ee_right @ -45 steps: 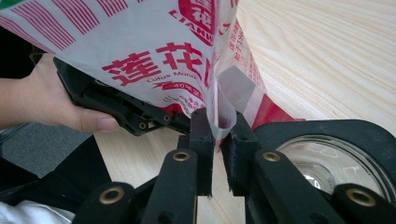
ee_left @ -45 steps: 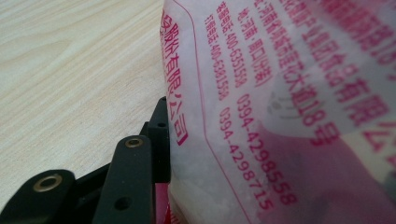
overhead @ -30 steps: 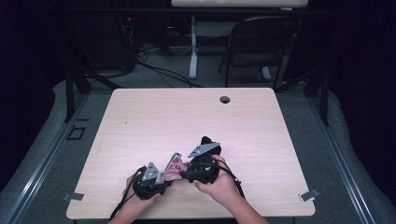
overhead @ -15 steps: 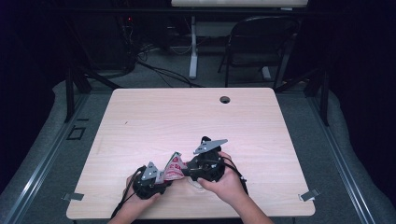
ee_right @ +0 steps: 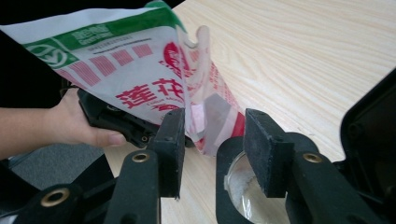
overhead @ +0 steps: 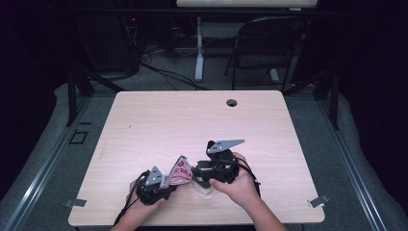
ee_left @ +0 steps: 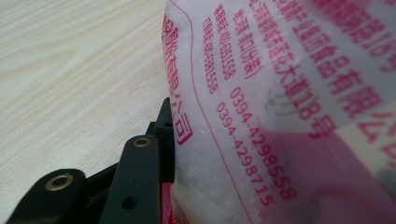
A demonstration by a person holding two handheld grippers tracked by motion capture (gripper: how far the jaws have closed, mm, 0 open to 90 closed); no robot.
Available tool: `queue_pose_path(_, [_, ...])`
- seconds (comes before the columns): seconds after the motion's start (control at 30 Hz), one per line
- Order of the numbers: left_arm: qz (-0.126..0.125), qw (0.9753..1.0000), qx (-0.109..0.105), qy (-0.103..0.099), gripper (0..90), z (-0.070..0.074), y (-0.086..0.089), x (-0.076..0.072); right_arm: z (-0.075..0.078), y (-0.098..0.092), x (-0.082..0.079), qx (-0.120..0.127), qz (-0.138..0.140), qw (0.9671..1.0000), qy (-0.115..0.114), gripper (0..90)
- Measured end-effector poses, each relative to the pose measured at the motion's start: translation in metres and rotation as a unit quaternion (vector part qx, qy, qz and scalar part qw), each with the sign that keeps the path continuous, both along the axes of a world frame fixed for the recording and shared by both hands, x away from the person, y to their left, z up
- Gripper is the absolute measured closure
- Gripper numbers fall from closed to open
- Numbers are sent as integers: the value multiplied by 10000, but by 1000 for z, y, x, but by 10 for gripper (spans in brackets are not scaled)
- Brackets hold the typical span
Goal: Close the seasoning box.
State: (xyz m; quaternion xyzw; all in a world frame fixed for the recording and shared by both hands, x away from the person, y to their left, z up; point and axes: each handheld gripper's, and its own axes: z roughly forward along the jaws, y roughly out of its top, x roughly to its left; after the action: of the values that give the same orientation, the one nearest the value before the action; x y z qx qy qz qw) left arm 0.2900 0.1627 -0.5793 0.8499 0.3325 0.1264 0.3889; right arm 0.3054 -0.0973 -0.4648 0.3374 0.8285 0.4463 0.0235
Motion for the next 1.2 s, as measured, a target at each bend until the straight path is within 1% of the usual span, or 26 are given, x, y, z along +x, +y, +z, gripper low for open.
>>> queue_pose_path(0.07, [18, 10000, -13, -10, 622, 2, 1, 0, 1, -2, 1, 31, -72, 10000, -4, 577])
queue_pose_path(0.1, [51, 10000, -38, -32, 623, 3, 3, 0, 1, -4, 2, 46, -152, 9999, 11, 565])
queue_pose_path(0.17, [81, 9999, -40, -46, 623, 5, 4, 0, 1, -5, 3, 74, -180, 9998, 17, 559])
queue_pose_path(0.2, [105, 9999, -80, -55, 623, 6, 5, 1, 1, -6, 4, 59, -194, 9998, 41, 552])
queue_pose_path(0.27, [128, 9998, -115, -101, 623, 8, 6, 1, 1, -8, 5, 87, -302, 9995, 25, 541])
queue_pose_path(0.3, [138, 9997, -139, -160, 624, 10, 8, 1, 1, -10, 6, 92, -363, 9993, 27, 526])
queue_pose_path(0.33, [138, 9997, -139, -160, 624, 10, 8, 1, 1, -10, 6, 92, -363, 9993, 27, 526])
queue_pose_path(0.47, [213, 9993, -253, -193, 624, 15, 10, 1, 1, -13, 8, 79, -453, 9989, 23, 512])
queue_pose_path(0.6, [246, 9989, -273, -274, 624, 20, 14, 1, -1, -15, 10, 59, -529, 9986, -45, 493])
queue_pose_path(0.63, [296, 9986, -294, -317, 625, 23, 16, 1, -1, -16, 11, 36, -558, 9984, -64, 489])
queue_pose_path(0.67, [296, 9986, -294, -317, 625, 23, 16, 1, -1, -16, 11, 36, -558, 9984, -64, 489])
queue_pose_path(0.7, [309, 9985, -289, -357, 625, 26, 17, 2, -1, -17, 12, 42, -626, 9980, -86, 479])
queue_pose_path(0.8, [403, 9975, -385, -445, 625, 32, 20, 5, 0, -19, 14, 23, -636, 9979, -81, 466])
queue_pose_path(0.83, [423, 9972, -414, -465, 625, 34, 22, 7, -1, -19, 14, 50, -653, 9978, -71, 458])
queue_pose_path(0.87, [458, 9968, -455, -478, 625, 36, 22, 8, -1, -20, 16, 36, -620, 9981, 0, 450])
queue_pose_path(0.9, [462, 9966, -445, -515, 625, 38, 23, 9, -1, -20, 17, 8, -600, 9982, 75, 451])
queue_pose_path(0.93, [492, 9962, -455, -553, 625, 40, 24, 10, -2, -20, 17, -29, -593, 9982, 96, 456])
queue_pose_path(0.97, [512, 9958, -496, -583, 625, 43, 25, 13, -3, -20, 18, -123, -580, 9982, 52, 480])
queue_pose_path(1.07, [538, 9954, -522, -602, 625, 47, 25, 15, -3, -19, 19, -93, -539, 9985, 70, 490])
queue_pose_path(1.13, [548, 9948, -541, -662, 625, 51, 25, 18, -3, -19, 20, -70, -523, 9986, 56, 502])
queue_pose_path(1.2, [520, 9948, -518, -706, 626, 55, 25, 21, -1, -20, 20, -158, -530, 9985, -1, 506])
